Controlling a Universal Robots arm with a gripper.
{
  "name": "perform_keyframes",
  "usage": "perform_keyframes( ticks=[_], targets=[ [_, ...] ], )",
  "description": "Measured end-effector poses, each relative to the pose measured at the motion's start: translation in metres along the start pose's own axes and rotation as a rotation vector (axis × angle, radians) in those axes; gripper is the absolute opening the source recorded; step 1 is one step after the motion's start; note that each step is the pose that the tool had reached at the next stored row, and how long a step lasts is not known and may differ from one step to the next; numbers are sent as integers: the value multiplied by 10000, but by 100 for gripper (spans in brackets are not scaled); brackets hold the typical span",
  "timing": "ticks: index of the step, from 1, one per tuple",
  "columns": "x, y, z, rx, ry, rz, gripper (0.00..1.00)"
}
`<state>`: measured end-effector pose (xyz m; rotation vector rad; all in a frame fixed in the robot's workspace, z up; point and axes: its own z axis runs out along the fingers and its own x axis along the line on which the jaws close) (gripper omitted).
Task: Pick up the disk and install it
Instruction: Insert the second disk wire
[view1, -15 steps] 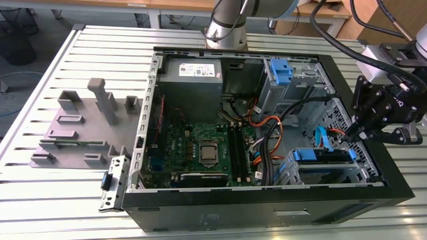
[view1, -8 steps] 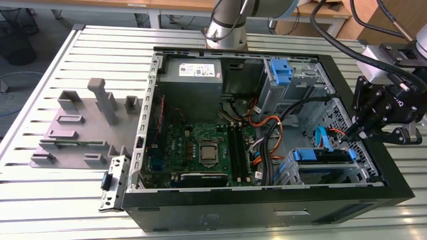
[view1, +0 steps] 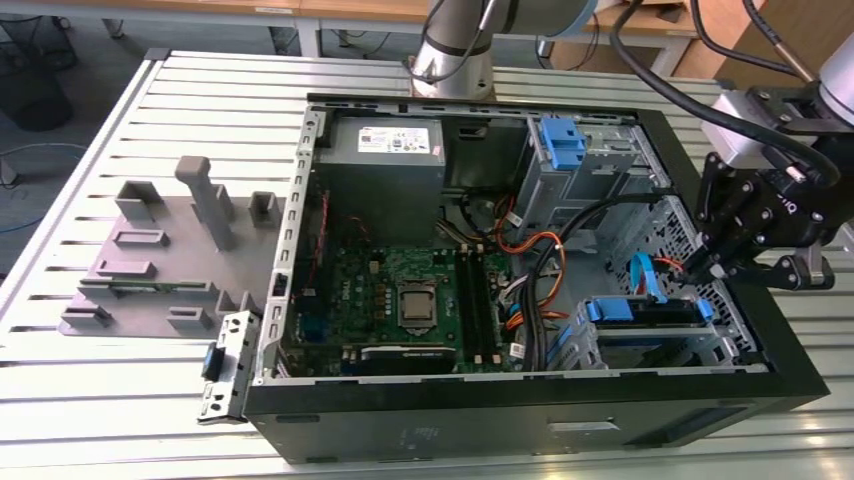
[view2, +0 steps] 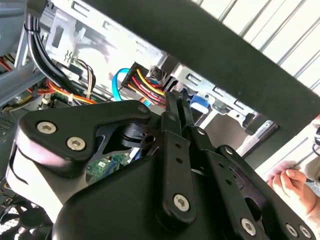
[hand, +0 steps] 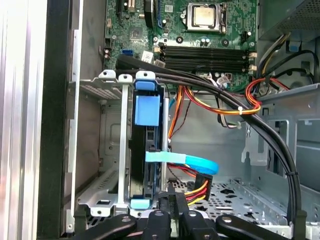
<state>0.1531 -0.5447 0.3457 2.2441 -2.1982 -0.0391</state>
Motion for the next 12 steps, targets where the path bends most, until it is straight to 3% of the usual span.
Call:
perform_keyframes(
  ticks=[5,12],
  targets=[
    [26,62,0,35,84,-33,16],
    [103,76,7,41,91,-37,16]
  ],
)
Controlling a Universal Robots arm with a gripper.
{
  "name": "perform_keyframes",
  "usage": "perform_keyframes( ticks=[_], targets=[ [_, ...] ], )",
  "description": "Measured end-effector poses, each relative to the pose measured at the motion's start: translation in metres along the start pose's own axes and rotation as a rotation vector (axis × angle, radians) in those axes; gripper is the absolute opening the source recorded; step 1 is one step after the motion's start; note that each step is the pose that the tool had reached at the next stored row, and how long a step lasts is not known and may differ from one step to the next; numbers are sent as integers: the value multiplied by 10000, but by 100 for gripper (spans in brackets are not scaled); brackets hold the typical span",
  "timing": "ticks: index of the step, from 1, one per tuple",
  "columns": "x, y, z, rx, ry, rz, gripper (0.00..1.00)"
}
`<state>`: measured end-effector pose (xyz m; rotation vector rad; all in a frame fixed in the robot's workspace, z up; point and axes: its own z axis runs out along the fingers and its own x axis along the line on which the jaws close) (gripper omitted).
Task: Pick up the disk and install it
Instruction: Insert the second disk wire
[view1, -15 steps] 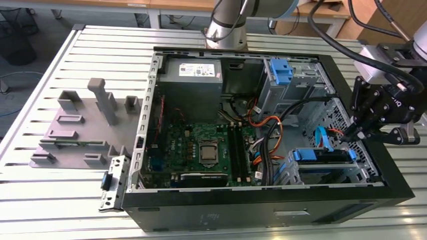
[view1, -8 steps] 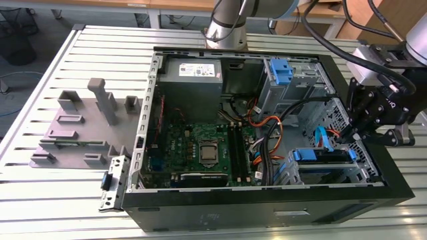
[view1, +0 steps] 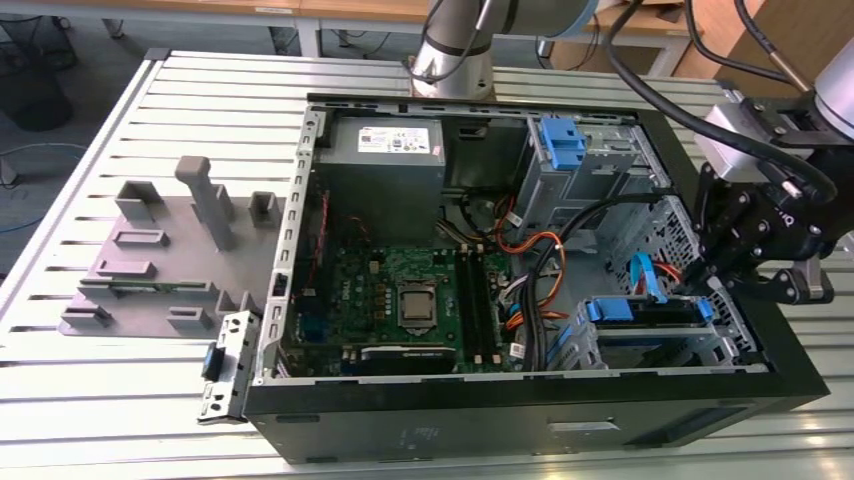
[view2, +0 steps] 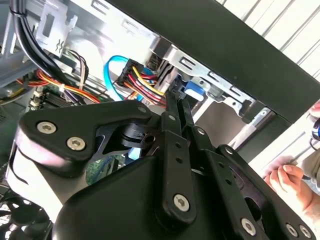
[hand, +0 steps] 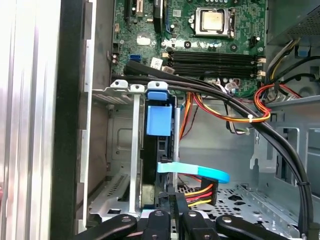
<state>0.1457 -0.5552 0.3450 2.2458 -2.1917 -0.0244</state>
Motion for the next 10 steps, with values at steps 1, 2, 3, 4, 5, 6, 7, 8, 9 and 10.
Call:
perform_keyframes(
  ticks=[1,2,3,4,5,6,7,8,9,10],
  targets=[
    [15,0,2,0,0,-1,16],
    [29,1,5,0,0,0,16],
    [40,1,8,0,0,0,16],
    [48,2,11,0,-1,0,16],
    [53,2,14,0,0,0,16],
    [55,2,17,0,-1,0,16],
    [56,2,20,0,0,0,16],
    [56,2,25,0,0,0,16],
    [57,4,30,0,1,0,16],
    [57,5,35,0,0,0,16]
  ],
)
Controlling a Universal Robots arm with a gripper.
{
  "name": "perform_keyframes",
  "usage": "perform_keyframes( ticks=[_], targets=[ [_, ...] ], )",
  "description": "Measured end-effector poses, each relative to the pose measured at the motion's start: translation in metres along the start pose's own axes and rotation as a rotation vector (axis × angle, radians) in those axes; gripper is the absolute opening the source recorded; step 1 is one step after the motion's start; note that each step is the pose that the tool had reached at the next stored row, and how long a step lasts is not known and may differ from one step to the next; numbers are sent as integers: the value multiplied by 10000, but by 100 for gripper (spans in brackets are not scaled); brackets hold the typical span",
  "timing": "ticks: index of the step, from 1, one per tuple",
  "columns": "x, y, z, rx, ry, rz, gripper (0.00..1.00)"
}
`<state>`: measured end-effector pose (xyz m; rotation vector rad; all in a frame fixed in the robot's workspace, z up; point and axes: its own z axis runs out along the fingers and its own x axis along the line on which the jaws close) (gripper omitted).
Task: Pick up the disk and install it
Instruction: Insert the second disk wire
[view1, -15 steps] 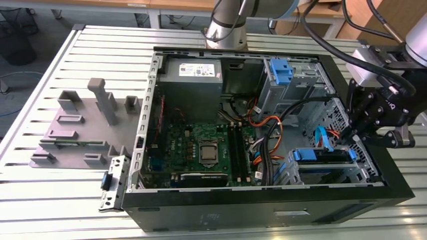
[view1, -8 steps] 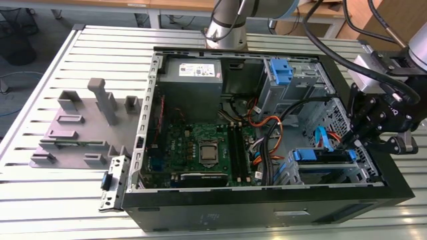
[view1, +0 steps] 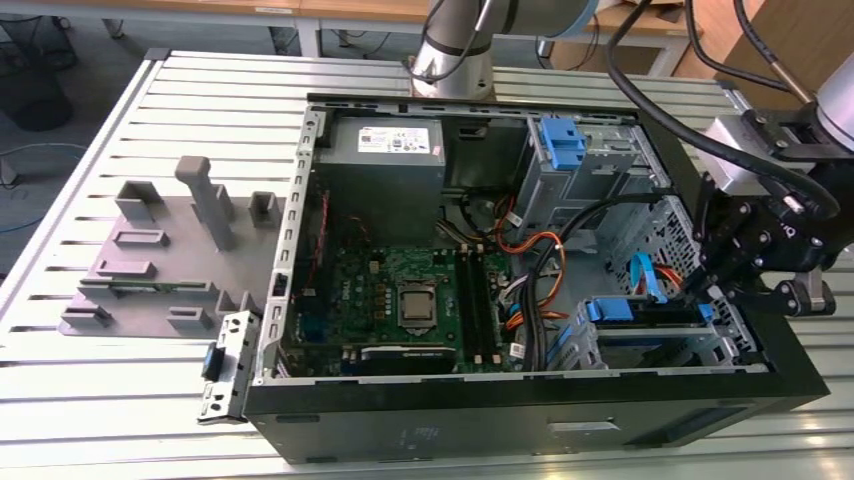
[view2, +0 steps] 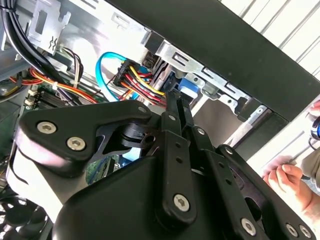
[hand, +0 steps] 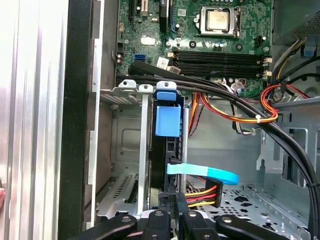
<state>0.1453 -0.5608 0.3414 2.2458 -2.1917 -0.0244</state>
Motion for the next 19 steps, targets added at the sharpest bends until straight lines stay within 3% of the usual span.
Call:
perform_keyframes(
  ticks=[16,18,19],
  targets=[
    [0,3,25,0,-2,0,16],
    [0,3,25,0,-1,0,18],
    [0,3,25,0,0,0,24]
  ],
)
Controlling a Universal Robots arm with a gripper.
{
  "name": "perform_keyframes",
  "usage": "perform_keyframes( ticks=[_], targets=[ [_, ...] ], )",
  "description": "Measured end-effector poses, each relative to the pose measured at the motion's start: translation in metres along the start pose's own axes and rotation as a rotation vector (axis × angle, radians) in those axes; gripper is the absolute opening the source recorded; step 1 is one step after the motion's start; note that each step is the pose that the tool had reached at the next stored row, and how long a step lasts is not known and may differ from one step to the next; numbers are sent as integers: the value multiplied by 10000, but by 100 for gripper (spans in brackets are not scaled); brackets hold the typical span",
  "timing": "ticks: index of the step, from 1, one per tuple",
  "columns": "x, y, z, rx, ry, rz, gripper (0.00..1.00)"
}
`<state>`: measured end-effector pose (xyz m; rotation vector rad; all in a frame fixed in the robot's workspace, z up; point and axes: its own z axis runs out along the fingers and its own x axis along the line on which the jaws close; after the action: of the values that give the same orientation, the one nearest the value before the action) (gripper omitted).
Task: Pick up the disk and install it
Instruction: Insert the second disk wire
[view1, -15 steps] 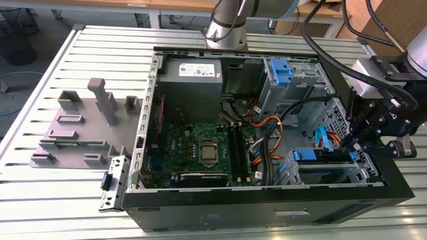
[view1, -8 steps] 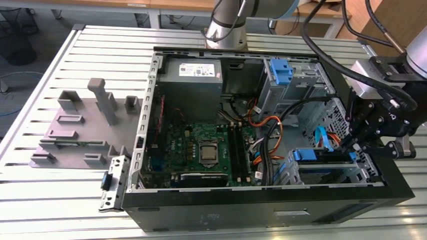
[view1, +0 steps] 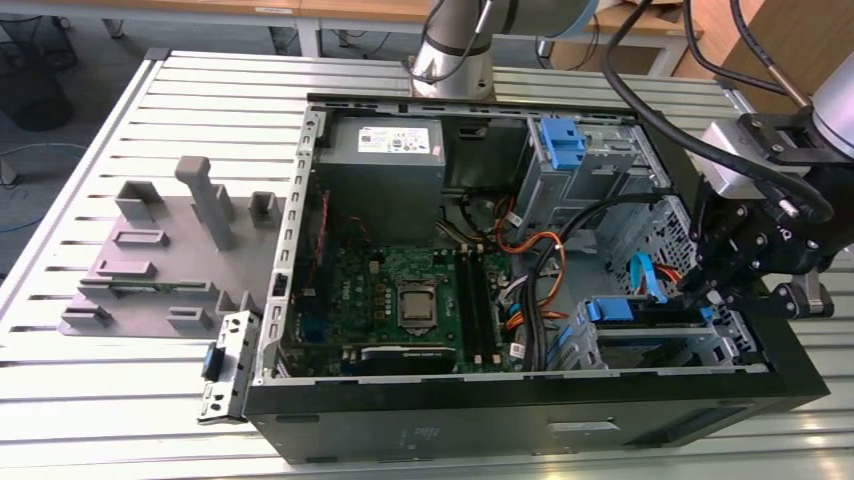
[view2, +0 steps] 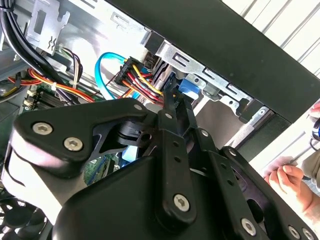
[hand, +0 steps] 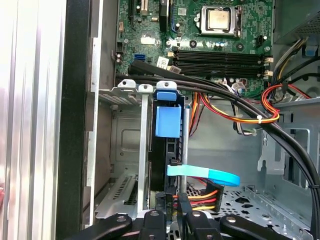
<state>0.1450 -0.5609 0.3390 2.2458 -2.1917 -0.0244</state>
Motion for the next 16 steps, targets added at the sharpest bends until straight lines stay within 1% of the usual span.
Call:
perform_keyframes(
  ticks=[16],
  targets=[
    [-2,0,36,0,12,-4,24]
  ],
)
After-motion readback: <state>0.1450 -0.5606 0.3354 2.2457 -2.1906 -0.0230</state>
